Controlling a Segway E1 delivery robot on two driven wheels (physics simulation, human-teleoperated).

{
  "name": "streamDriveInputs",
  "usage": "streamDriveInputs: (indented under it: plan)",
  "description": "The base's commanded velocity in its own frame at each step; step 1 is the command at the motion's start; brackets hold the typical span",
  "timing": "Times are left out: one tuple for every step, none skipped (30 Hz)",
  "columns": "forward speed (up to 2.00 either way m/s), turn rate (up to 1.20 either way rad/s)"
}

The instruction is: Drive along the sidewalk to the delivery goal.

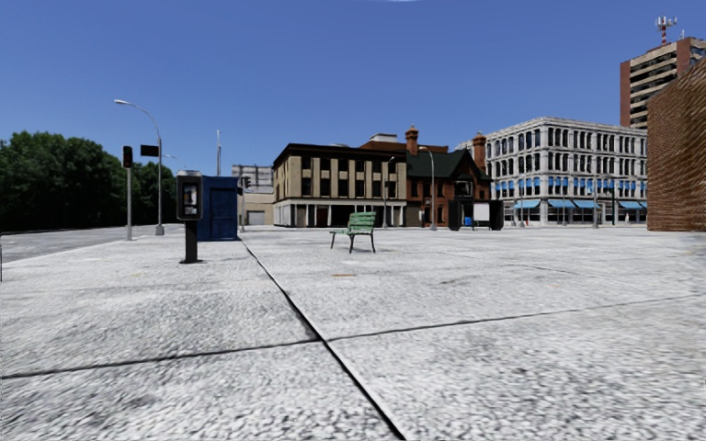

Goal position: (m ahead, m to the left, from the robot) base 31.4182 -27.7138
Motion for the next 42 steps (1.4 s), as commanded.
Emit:
streamDriveInputs:
  plan:
    - [2.0,-0.65]
    - [2.0,-0.65]
    - [2.0,-0.65]
    - [2.0,-0.65]
    - [2.0,-0.65]
    - [2.0,-0.65]
    - [2.0,-0.65]
    - [2.0,-0.65]
    - [2.0,-0.65]
    - [2.0,-0.65]
    - [2.0,-0.65]
    - [2.0,-0.65]
    - [2.0,-0.65]
    - [2.0,-0.65]
    - [2.0,-0.65]
    - [2.0,-0.65]
    - [2.0,-0.65]
    - [2.0,-0.65]
    - [2.0,-0.65]
    - [2.0,-0.65]
    - [2.0,-0.65]
    - [2.0,-0.65]
    - [2.0,-0.65]
    - [2.0,-0.65]
    - [2.0,-0.65]
    - [2.0,-0.65]
    - [2.0,-0.65]
    - [2.0,-0.65]
    - [2.0,-0.65]
    - [2.0,-0.65]
    - [2.0,0.0]
    - [2.0,0.0]
    - [2.0,0.0]
    - [2.0,0.0]
    - [2.0,0.0]
    - [2.0,0.0]
    - [2.0,0.0]
    - [2.0,0.0]
    - [2.0,0.0]
    - [2.0,0.0]
    - [2.0,0.0]
    - [2.0,0.0]
